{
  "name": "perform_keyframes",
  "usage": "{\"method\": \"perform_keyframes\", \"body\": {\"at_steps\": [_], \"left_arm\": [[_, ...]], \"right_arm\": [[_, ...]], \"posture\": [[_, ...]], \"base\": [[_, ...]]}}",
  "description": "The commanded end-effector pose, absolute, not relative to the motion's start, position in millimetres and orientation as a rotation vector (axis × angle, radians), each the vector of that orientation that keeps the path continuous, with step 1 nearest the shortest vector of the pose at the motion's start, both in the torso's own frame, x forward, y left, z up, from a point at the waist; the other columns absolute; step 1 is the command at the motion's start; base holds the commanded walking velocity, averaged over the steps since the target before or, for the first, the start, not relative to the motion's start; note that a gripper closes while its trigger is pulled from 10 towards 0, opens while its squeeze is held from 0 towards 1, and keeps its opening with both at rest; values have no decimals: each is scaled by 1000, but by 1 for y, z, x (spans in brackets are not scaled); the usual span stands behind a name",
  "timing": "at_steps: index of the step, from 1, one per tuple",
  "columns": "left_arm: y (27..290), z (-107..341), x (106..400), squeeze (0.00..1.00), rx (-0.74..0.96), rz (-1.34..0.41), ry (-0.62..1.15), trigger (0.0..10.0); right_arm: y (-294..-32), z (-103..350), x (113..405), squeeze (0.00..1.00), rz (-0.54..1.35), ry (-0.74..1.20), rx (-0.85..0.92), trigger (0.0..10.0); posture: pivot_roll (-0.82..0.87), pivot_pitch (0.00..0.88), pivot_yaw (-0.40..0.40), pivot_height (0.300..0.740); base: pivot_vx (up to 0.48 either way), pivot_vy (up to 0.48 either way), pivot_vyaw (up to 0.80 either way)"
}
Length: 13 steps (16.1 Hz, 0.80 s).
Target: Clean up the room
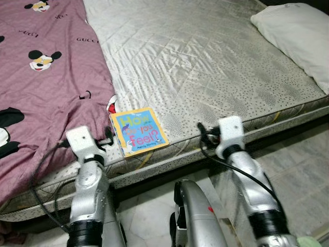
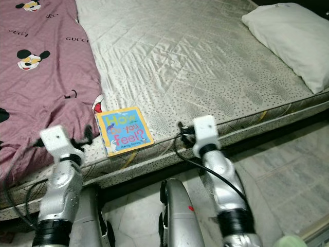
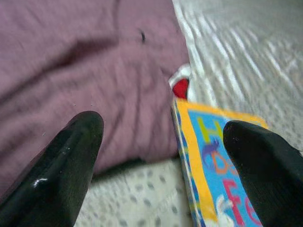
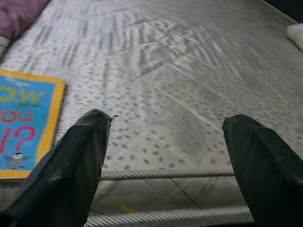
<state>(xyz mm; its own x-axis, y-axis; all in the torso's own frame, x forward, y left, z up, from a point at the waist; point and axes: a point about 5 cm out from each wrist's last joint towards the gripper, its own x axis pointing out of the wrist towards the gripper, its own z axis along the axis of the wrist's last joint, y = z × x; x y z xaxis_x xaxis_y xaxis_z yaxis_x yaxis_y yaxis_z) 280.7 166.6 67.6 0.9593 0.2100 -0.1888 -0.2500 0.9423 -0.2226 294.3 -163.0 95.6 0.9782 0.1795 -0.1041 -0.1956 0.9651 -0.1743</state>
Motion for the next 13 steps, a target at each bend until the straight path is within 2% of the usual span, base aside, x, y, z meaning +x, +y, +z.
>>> {"method": "perform_keyframes", "body": {"at_steps": [1, 4, 7, 8, 11, 13], "left_arm": [[162, 61, 286, 0, -280, 210, 203, 10000], [158, 42, 290, 0, -261, 208, 302, 10000], [149, 42, 292, 0, -253, 186, 318, 10000], [146, 45, 293, 0, -258, 182, 311, 10000], [149, 50, 296, 0, -261, 187, 279, 10000], [155, 54, 301, 0, -263, 208, 234, 10000]], "right_arm": [[-175, 100, 288, 0, 168, 89, -206, 10000], [-191, 101, 268, 0, 143, 108, -247, 10000], [-198, 102, 254, 0, 134, 123, -248, 10000], [-198, 101, 250, 0, 134, 130, -242, 10000], [-190, 101, 255, 0, 134, 128, -233, 10000], [-189, 100, 256, 0, 132, 145, -229, 10000]], "posture": [[-159, 160, -45, 571], [-214, 192, -40, 571], [-245, 223, -38, 571], [-239, 228, -32, 556], [-227, 233, -26, 527], [-217, 223, -27, 527]], "base": [[0, 0, 0], [0, 0, 0], [0, 0, 0], [0, 0, 0], [0, 0, 0], [0, 0, 0]]}}
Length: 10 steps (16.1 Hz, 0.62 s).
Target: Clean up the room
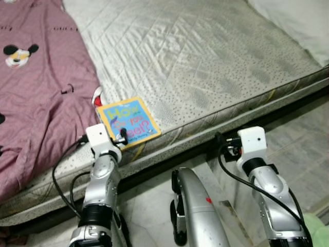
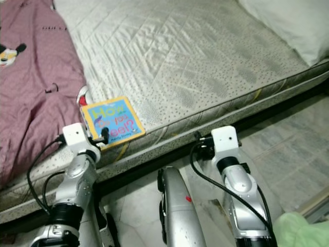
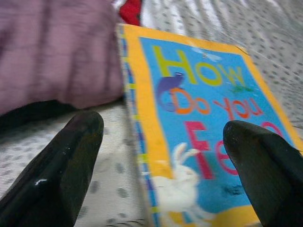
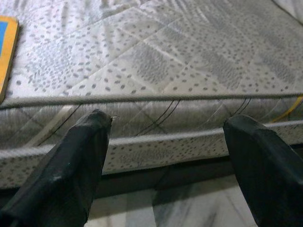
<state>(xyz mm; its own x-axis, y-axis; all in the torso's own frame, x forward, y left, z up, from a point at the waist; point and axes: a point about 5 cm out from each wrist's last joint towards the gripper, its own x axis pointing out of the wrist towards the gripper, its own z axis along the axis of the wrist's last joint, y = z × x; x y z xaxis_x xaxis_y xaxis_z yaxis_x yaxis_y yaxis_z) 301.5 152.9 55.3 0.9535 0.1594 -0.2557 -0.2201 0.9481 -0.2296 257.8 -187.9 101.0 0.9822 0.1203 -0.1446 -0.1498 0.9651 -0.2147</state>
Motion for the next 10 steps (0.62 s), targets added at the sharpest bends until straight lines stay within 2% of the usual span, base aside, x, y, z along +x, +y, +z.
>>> {"method": "perform_keyframes", "body": {"at_steps": [1, 5, 10], "left_arm": [[157, 55, 301, 0, -259, 217, 232, 10000], [161, 55, 305, 0, -251, 236, 224, 10000], [172, 58, 315, 0, -250, 242, 224, 10000]], "right_arm": [[-189, 99, 257, 0, 133, 146, -228, 10000], [-187, 100, 263, 0, 137, 145, -233, 10000], [-183, 101, 267, 0, 124, 132, -221, 10000]], "posture": [[-216, 221, -25, 527], [-202, 194, -18, 492], [-203, 170, -13, 492]], "base": [[0, 0, 0], [0, 0, 0], [0, 0, 0]]}}
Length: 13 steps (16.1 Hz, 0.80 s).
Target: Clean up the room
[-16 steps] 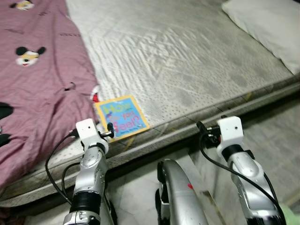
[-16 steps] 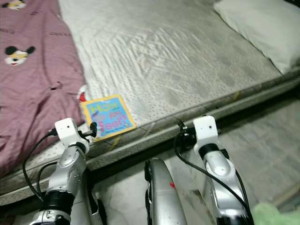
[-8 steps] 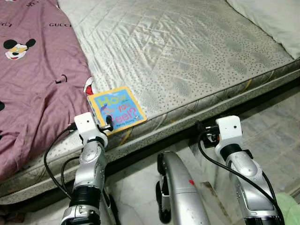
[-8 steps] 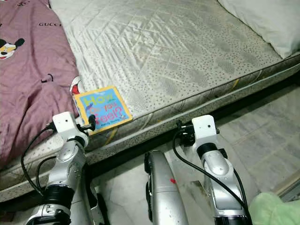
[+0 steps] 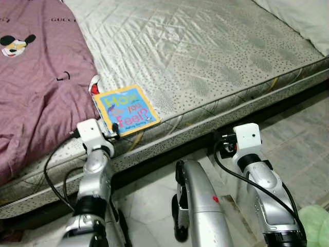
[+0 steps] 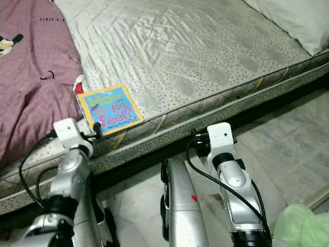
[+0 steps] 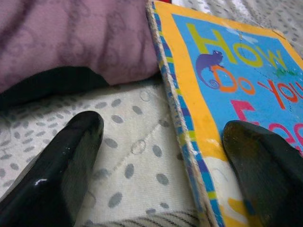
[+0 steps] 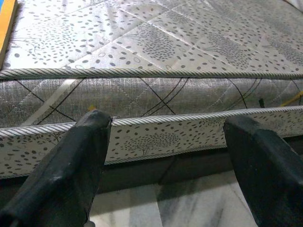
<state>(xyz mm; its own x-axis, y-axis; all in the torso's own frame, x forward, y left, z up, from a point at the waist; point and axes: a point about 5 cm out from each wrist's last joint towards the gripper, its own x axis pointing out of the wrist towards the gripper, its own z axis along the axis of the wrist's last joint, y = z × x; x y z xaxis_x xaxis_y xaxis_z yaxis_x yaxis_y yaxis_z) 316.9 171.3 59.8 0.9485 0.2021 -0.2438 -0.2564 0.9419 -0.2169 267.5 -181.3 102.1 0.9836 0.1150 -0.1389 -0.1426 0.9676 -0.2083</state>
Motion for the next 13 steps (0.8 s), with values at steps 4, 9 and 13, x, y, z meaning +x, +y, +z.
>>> {"method": "perform_keyframes", "body": {"at_steps": [4, 9, 13], "left_arm": [[169, 53, 324, 0, -323, 190, 265, 10000], [148, 44, 332, 0, -450, 31, 357, 10000], [134, 35, 330, 0, -590, -65, 418, 10000]], "right_arm": [[-186, 106, 270, 0, 117, 113, -230, 10000], [-176, 121, 270, 0, 240, 78, -181, 10000], [-176, 131, 271, 0, 290, 67, -197, 10000]], "posture": [[-214, 162, -16, 492], [-239, 153, -25, 492], [-269, 146, -27, 492]], "base": [[0, 0, 0], [0, 0, 0], [0, 0, 0]]}}
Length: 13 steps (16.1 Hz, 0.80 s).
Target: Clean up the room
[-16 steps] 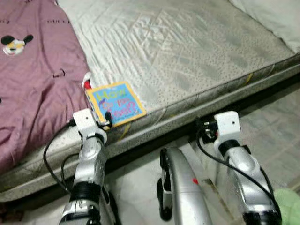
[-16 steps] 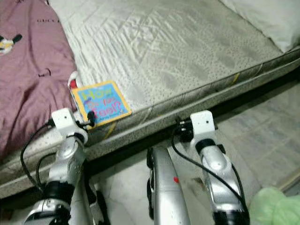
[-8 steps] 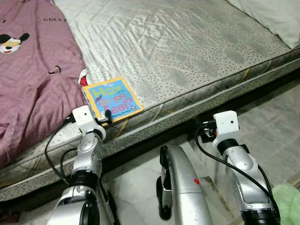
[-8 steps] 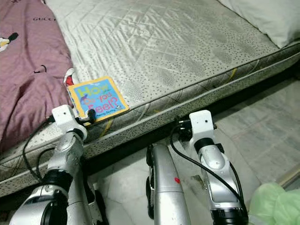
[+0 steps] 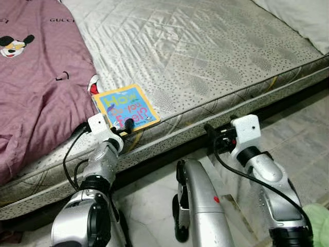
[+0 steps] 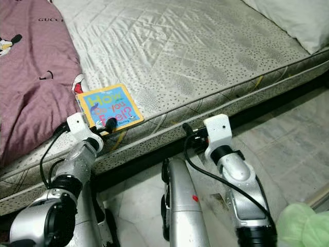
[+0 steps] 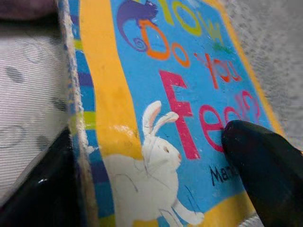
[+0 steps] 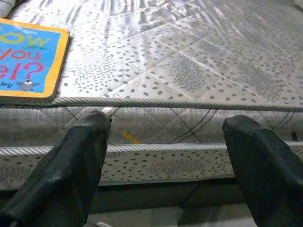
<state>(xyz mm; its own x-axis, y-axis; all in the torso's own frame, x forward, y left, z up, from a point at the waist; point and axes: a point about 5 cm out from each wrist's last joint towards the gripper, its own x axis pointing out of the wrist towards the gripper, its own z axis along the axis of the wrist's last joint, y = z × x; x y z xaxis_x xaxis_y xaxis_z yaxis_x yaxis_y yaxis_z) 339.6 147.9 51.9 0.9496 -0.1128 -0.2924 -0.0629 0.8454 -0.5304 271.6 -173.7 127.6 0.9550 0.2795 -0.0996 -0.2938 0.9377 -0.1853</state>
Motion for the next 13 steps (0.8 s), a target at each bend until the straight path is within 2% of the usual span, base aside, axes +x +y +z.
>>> {"method": "perform_keyframes", "body": {"at_steps": [1, 2, 6, 13], "left_arm": [[132, 36, 330, 0, -642, -80, 420, 10000], [128, 37, 331, 0, -676, -126, 416, 0], [124, 44, 336, 0, -757, -195, 411, 0], [138, 50, 341, 0, -838, -166, 336, 0]], "right_arm": [[-178, 131, 273, 0, 276, 64, -205, 10000], [-180, 132, 274, 0, 261, 54, -215, 10000], [-180, 136, 277, 0, 258, 35, -242, 10000], [-175, 139, 287, 0, 249, 0, -249, 10000]], "posture": [[-271, 145, -27, 492], [-275, 140, -26, 492], [-272, 127, -23, 492], [-249, 102, -35, 492]], "base": [[0, 0, 0], [0, 0, 0], [0, 0, 0], [0, 0, 0]]}}
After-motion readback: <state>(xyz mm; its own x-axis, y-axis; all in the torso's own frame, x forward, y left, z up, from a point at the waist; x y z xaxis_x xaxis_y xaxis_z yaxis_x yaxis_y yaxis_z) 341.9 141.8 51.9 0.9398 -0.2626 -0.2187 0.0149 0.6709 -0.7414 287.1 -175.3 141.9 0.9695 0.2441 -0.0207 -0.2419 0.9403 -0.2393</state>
